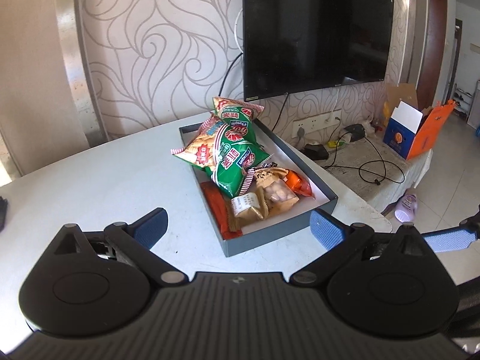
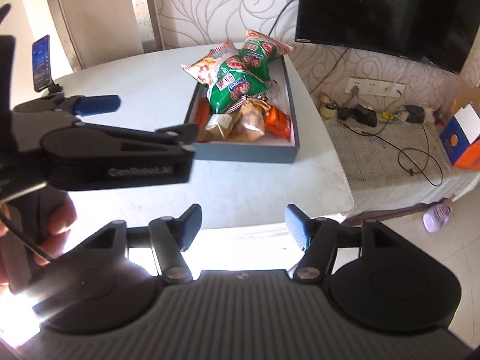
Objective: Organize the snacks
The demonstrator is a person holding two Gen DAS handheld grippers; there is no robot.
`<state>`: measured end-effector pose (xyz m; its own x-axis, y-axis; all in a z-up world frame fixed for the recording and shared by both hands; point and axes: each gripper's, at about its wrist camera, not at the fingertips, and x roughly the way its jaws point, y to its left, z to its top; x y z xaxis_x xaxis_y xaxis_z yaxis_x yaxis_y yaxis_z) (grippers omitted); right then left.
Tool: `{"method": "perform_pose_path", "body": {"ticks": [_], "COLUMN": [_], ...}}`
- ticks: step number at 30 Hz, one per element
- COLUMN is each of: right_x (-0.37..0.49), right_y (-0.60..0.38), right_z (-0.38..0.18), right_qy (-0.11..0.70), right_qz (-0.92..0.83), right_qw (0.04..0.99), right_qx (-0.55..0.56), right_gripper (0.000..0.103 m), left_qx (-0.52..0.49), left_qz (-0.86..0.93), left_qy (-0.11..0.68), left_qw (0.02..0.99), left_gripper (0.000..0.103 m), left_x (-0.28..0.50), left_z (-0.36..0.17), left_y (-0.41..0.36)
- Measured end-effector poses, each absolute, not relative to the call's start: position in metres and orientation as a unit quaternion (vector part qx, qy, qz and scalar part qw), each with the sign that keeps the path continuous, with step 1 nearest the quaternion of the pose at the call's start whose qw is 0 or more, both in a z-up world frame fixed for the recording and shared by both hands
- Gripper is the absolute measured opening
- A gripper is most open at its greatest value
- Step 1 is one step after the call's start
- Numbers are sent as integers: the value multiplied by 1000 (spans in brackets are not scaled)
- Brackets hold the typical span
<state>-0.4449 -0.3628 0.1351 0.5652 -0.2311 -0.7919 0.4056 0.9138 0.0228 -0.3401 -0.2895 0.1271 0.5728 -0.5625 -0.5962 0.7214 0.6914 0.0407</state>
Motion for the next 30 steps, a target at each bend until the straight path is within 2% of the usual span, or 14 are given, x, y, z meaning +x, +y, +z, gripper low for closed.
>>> {"method": "perform_pose_path", "body": {"ticks": [11,20,23,30], "right_x": [-453,-448,-447,-433], "right_y": [-372,-384,-386,-389], "right_z": [134,142,147,149], "right_qy": [439,444,441,441], "right_qz": [-145,-115,-114,-97], "right_qw": [884,886,888,891], "right_qx": [77,63,58,52], "right_gripper": [64,64,71,71], "left_qx": [95,106,102,94], "left_qz": [-263,-248,-231,-215], "left_qy": [323,337,331,345], "left_qw": [904,902,909,909], "left_gripper": [103,103,103,103], "left_x": [-356,-352,-349,-340], "left_z": [134,152,156,157], "left_y": [-281,-299,-301,-302]}}
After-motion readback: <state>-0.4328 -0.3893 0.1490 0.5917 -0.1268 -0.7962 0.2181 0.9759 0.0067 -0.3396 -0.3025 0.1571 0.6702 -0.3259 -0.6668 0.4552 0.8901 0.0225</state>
